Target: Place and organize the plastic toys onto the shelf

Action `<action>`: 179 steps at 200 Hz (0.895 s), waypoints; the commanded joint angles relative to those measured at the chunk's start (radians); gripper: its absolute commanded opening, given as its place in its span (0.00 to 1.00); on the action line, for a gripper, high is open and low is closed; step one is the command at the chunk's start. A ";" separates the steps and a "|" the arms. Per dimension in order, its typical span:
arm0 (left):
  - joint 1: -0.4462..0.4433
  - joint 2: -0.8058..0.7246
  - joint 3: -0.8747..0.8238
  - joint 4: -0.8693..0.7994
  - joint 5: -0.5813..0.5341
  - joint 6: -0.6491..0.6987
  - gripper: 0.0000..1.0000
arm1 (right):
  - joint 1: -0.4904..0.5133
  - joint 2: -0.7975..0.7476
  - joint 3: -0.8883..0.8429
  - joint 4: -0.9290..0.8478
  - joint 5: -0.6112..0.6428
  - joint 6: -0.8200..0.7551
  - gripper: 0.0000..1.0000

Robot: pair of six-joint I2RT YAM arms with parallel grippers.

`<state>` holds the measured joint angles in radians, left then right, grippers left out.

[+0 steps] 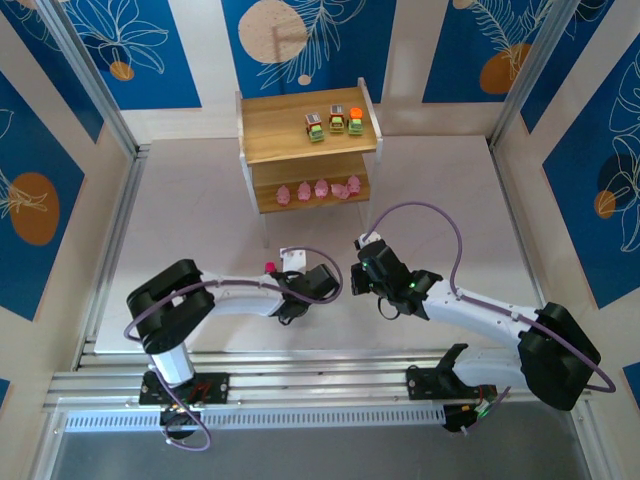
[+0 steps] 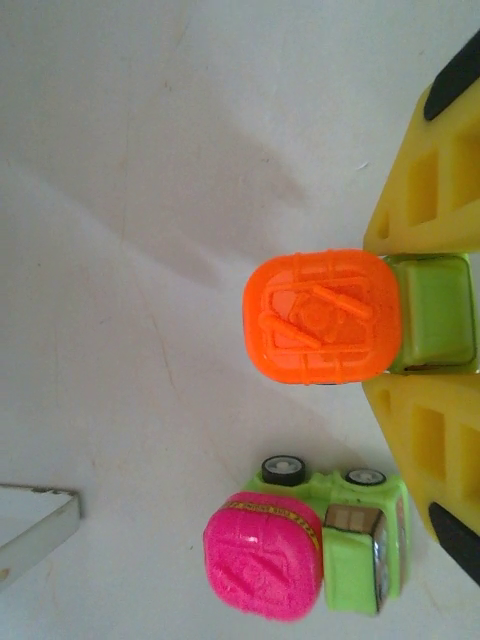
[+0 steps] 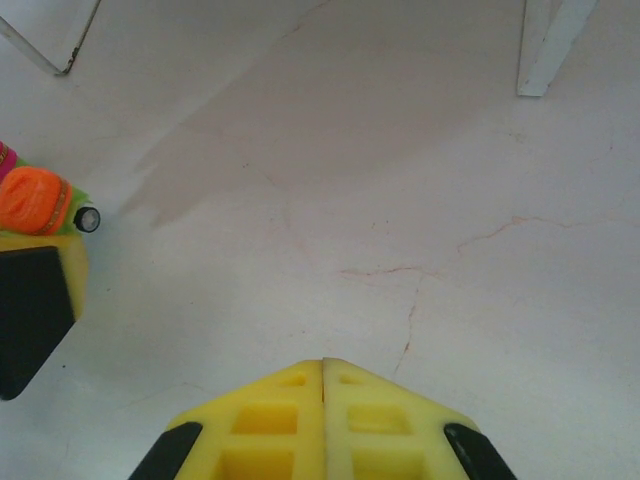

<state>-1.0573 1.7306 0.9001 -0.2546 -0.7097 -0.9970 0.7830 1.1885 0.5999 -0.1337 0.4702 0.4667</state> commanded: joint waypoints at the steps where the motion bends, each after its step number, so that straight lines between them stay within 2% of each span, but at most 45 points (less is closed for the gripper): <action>1: -0.027 -0.065 0.048 -0.091 -0.056 0.012 0.22 | -0.005 0.003 0.029 0.011 -0.007 0.013 0.02; 101: -0.081 -0.181 0.202 -0.293 -0.092 0.050 0.20 | -0.008 -0.010 0.025 0.007 -0.004 0.018 0.02; 179: -0.090 -0.213 0.388 -0.420 -0.103 0.136 0.21 | -0.008 -0.010 0.025 0.006 -0.005 0.018 0.02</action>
<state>-1.1393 1.5440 1.2140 -0.5930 -0.7803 -0.9092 0.7776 1.1885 0.5999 -0.1341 0.4702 0.4671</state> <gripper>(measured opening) 0.236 0.047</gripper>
